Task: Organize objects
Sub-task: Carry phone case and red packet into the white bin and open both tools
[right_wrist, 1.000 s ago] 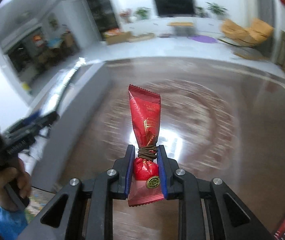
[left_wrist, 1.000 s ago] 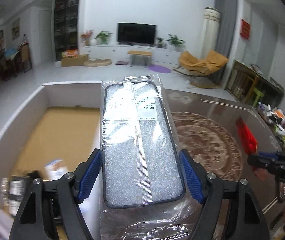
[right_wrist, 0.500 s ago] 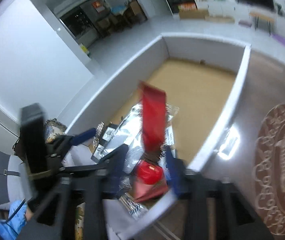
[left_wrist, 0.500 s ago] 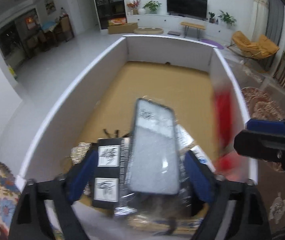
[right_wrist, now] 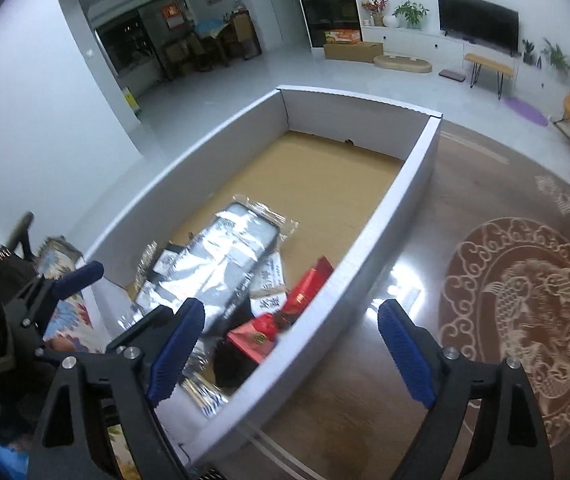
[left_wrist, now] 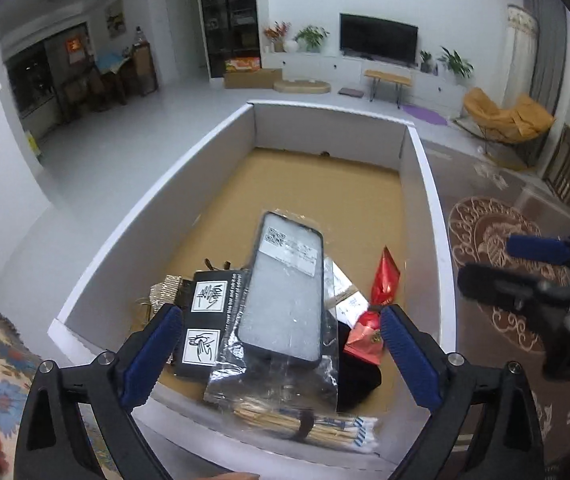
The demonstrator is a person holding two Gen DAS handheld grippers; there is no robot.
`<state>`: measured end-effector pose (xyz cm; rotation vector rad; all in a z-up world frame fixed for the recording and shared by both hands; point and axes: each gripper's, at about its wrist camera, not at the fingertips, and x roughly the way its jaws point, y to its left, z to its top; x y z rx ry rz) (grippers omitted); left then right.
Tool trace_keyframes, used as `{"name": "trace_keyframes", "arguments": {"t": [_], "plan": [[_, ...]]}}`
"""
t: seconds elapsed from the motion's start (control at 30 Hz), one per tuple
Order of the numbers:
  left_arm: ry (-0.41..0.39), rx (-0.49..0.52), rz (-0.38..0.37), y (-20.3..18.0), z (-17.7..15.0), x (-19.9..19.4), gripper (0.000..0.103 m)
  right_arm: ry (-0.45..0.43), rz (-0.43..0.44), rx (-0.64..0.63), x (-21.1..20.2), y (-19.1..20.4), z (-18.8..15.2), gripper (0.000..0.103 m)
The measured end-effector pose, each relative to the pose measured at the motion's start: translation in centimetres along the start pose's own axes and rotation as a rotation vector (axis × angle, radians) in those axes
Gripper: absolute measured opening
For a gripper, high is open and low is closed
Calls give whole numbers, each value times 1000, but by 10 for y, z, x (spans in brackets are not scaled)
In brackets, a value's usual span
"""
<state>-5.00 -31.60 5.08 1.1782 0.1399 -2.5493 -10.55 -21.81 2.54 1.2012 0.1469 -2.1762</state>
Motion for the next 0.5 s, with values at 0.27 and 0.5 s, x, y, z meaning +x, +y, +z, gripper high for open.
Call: {"name": "trace_keyframes", "arguments": {"t": [0.27, 0.5], "plan": [[9, -53, 2, 3, 1, 4, 101, -12, -14, -70, -4, 14, -4, 89], [-35, -51, 3, 6, -1, -2, 101, -39, -11, -75, -9, 16, -4, 89]]}}
